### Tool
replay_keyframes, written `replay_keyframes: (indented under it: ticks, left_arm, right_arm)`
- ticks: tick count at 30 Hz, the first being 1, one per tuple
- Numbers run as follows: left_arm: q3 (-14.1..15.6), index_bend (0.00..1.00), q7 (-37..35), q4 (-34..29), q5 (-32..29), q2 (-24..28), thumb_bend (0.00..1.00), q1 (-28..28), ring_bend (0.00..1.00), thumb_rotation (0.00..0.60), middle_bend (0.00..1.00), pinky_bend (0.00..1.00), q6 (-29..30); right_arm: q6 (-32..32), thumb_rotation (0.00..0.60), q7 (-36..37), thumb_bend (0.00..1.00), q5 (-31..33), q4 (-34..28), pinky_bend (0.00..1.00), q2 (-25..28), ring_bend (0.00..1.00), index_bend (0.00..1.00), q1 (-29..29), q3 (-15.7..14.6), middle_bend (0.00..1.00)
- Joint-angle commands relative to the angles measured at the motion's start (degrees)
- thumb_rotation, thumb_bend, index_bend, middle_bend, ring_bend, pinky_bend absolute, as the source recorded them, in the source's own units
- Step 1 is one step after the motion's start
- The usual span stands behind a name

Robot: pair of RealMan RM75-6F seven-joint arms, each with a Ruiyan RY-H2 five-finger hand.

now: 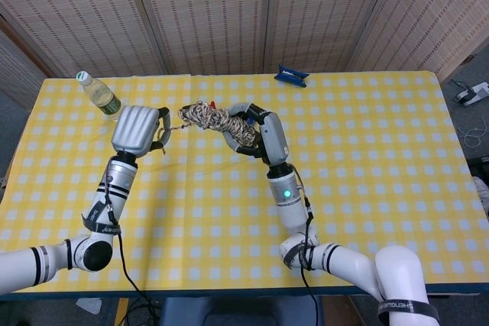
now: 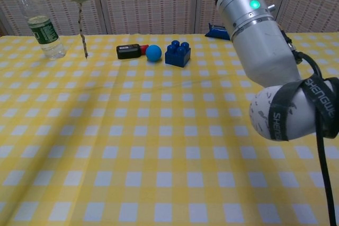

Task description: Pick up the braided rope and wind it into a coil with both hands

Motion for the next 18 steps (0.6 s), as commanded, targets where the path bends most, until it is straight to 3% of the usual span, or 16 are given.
replay_keyframes:
  ticks: [1,4,6,8,10,12,18]
  left_arm:
    - [0.01,0.55,-0.63,-1.01,-0.10,0.66,0.38,0.33,0.78,0.600,0.86,0.99,-0.61]
    - [0.14,0.28,-0.93,-2.69,-0.53,1.80,0.33,0.84,0.62,0.590,0.68,0.94,-0.93]
    - [0.36,0.12,-1.29,-4.02,-0.77,2.88,0.29,1.38,0.51,0.542,0.52,0.85,-1.22]
    - [0.54,0.03,-1.71,-4.97,-0.84,3.71,0.27,1.86,0.42,0.471,0.41,0.72,-1.35]
    - [0.76,0.01,-2.59,-5.89,-0.60,4.62,0.26,2.61,0.37,0.424,0.35,0.63,-1.29]
    - [1.11,0.01,-3.39,-6.51,-0.36,5.45,0.26,3.54,0.35,0.419,0.32,0.58,-0.90]
    - [3.53,0.03,-6.00,-2.92,2.43,5.70,0.26,7.18,0.30,0.538,0.28,0.52,1.51]
  right_arm:
    - [-0.17,0.600,-0.03,0.30,-0.01,-0.06,0.53,0.23,0.47,0.76,-0.10,-0.18,0.58]
    - [-0.49,0.600,-0.39,0.30,-0.18,-0.27,0.53,0.91,0.47,0.76,-0.49,-0.77,0.58]
    - [-0.64,0.600,-0.58,0.30,-0.37,-0.38,0.53,1.54,0.47,0.76,-0.84,-1.20,0.58]
    - [-0.81,0.600,-0.66,0.30,-0.46,-0.65,0.53,2.14,0.47,0.76,-1.21,-1.54,0.58]
    - [-0.95,0.600,-0.77,0.30,-0.72,-1.21,0.53,3.09,0.47,0.76,-1.80,-2.10,0.58]
    - [-0.88,0.600,-0.86,0.30,-1.08,-2.13,0.53,4.23,0.47,0.76,-2.62,-2.78,0.58]
    - [-0.37,0.600,-1.95,0.30,-2.13,-6.37,0.53,8.64,0.47,0.76,-6.24,-5.46,0.58]
